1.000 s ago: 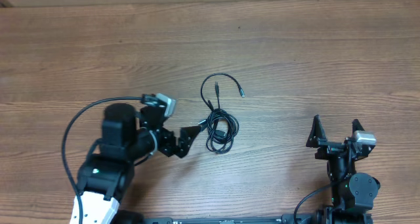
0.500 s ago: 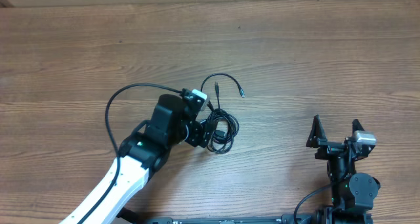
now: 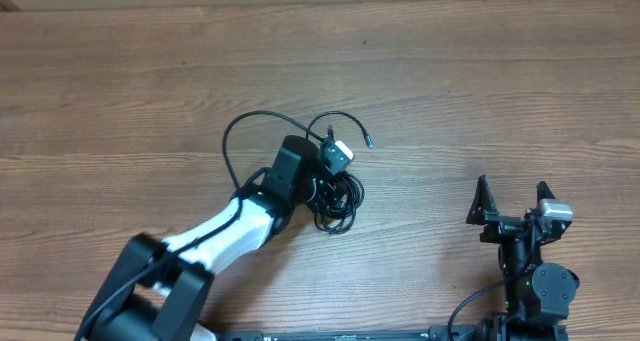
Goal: Untangle cables
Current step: 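Reach the left gripper forward and down onto the black cable bundle, then grasp the cable coil with the left gripper and drag it leftward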
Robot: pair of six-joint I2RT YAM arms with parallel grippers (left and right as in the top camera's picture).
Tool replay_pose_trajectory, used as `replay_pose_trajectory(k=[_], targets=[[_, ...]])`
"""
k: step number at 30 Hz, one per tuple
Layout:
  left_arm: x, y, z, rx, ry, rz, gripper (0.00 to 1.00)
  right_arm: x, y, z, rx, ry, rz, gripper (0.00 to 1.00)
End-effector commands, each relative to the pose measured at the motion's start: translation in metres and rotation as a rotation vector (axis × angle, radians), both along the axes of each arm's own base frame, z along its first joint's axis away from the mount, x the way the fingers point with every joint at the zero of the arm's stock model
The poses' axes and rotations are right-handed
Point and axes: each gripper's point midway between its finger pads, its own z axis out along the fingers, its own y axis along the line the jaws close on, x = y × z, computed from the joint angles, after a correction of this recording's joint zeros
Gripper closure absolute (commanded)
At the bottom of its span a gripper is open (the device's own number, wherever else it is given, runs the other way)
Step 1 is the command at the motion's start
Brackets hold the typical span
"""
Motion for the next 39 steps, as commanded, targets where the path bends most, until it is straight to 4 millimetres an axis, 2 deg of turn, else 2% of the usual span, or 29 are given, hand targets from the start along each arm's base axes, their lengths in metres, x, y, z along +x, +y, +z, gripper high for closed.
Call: replay_pose_trajectory(k=[1, 4, 7, 8, 11, 15, 19, 20, 23, 24, 27, 28, 29, 35, 39], targets=[[0.007, -0.005, -0.015, 0.022, -0.015, -0.024, 0.28, 0.0, 0.0, -0.001, -0.009, -0.006, -0.003, 0.0], [0.006, -0.005, -0.03, 0.036, 0.007, -0.024, 0.41, 0.0, 0.0, -0.001, -0.009, -0.006, -0.003, 0.0], [0.002, -0.002, -0.049, 0.062, 0.049, -0.024, 0.72, 0.0, 0.0, -0.001, -0.009, -0.006, -0.003, 0.0], [0.002, -0.001, -0.051, 0.066, 0.053, -0.02, 0.81, 0.0, 0.0, -0.001, -0.009, -0.006, -0.003, 0.0], [0.007, 0.004, -0.046, 0.054, 0.055, 0.056, 0.96, 0.0, 0.0, -0.001, -0.009, -0.006, -0.004, 0.0], [0.018, 0.011, -0.004, -0.017, 0.016, 0.19, 0.96, 0.0, 0.0, -0.001, -0.009, -0.006, -0.003, 0.0], [0.01, 0.017, 0.048, -0.116, 0.007, 0.26, 0.96, 0.0, 0.0, -0.001, -0.009, -0.006, -0.003, 0.0], [0.007, 0.018, 0.055, -0.126, 0.007, 0.267, 0.96, 0.0, 0.0, -0.001, -0.009, -0.006, -0.004, 0.0], [-0.003, 0.035, 0.078, -0.158, 0.019, 0.352, 0.96, 0.0, 0.0, -0.001, -0.009, -0.006, -0.003, 0.0], [-0.006, 0.047, 0.082, -0.171, 0.039, 0.425, 0.96, 0.0, 0.0, -0.001, -0.009, -0.006, -0.003, 0.0], [-0.018, 0.078, 0.083, -0.231, 0.139, 0.669, 0.96, 0.0, 0.0, -0.001, -0.009, -0.006, -0.003, 0.0], [-0.02, 0.082, 0.082, -0.243, 0.157, 0.702, 0.96, 0.0, 0.0, -0.001, -0.009, -0.006, -0.003, 0.0], [-0.028, 0.092, 0.075, -0.274, 0.231, 0.806, 0.96, 0.0, 0.0, -0.001, -0.009, -0.006, -0.004, 0.0], [-0.048, 0.103, 0.058, -0.224, 0.332, 0.881, 0.96, 0.0, 0.0, -0.001, -0.009, -0.006, -0.003, 0.0], [-0.053, 0.103, 0.055, -0.211, 0.354, 0.878, 0.96, 0.0, 0.0, -0.001, -0.009, -0.006, -0.004, 0.0]])
